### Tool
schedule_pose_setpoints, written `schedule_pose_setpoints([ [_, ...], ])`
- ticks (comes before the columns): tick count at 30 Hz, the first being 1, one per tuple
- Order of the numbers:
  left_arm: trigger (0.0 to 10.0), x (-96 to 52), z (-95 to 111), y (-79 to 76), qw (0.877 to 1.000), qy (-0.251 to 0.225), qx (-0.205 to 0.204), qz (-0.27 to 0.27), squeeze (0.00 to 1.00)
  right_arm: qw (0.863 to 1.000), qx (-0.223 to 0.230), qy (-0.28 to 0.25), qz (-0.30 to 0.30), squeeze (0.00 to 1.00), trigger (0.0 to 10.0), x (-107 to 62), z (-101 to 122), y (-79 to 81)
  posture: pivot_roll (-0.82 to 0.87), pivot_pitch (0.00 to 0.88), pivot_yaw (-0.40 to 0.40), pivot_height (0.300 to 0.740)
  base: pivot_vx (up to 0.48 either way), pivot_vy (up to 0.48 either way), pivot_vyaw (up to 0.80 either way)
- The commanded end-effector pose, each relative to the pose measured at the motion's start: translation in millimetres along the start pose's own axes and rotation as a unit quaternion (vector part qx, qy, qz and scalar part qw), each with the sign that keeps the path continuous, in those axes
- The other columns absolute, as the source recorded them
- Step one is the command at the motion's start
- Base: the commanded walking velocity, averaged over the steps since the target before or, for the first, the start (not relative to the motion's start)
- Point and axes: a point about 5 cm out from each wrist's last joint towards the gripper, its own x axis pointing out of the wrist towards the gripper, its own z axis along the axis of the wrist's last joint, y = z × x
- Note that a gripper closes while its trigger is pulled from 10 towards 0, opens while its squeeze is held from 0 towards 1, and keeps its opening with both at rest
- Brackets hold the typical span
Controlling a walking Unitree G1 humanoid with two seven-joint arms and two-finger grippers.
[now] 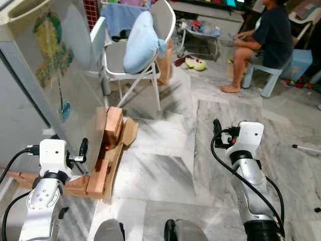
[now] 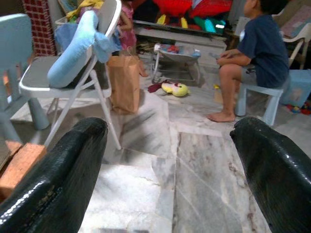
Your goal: Restocking fridge
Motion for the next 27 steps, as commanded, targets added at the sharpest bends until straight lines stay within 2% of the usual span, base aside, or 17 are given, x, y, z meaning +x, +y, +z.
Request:
schedule_pose_setpoints([
  [1, 10.0, 6.4, 7, 0.9, 1.0, -0.017, 0.006, 0.008, 0.0, 1.0, -0.005, -0.009, 0.005, 0.0, 10.0, -3.6, 4, -1.0, 0.04, 0.107, -0.099, 0.74, 0.0, 0.0, 0.0],
  [4, 10.0, 13.8, 9, 0.3, 1.0, -0.022, 0.002, 0.015, 0.0, 1.0, -0.003, -0.007, 0.005, 0.0, 10.0, -5.1, 4, -1.4, 0.03, 0.11, -0.102, 0.74, 0.0, 0.0, 0.0],
  [6, 10.0, 24.2, 11, 2.9, 0.999, -0.029, 0.008, 0.035, 0.0, 1.0, 0.0, -0.008, 0.006, 0.0, 10.0, -6.1, 7, -2.8, 0.02, 0.114, -0.102, 0.74, 0.0, 0.0, 0.0],
  [13, 10.0, 32.6, 13, 7.0, 0.998, -0.032, 0.013, 0.047, 0.0, 1.0, -0.001, -0.009, 0.006, 0.0, 10.0, -8.0, 9, -4.4, -0.01, 0.121, -0.105, 0.74, 0.0, 0.0, 0.0],
  [14, 10.0, 38.4, 15, 13.4, 0.997, -0.034, 0.023, 0.07, 0.0, 1.0, -0.002, -0.009, 0.006, 0.0, 10.0, -10.2, 10, -6.0, -0.02, 0.123, -0.105, 0.74, 0.0, 0.0, 0.0],
  [16, 10.0, 45.5, 19, 23.7, 0.995, -0.036, 0.016, 0.097, 0.0, 1.0, -0.003, -0.004, 0.005, 0.0, 10.0, -14.6, 10, -8.8, -0.03, 0.123, -0.103, 0.74, 0.0, 0.0, -0.34],
  [21, 10.0, 41.2, 18, 18.8, 0.997, -0.04, 0.009, 0.069, 0.0, 1.0, -0.004, -0.002, 0.004, 0.0, 10.0, -18.0, 9, -10.8, -0.02, 0.126, -0.1, 0.74, 0.0, 0.265, -0.14],
  [27, 10.0, 37.9, 16, 14.8, 0.997, -0.041, 0.008, 0.065, 0.0, 1.0, -0.005, -0.003, 0.008, 0.0, 10.0, -17.1, 9, -7.4, -0.01, 0.125, -0.103, 0.74, 0.0, 0.462, 0.0],
])
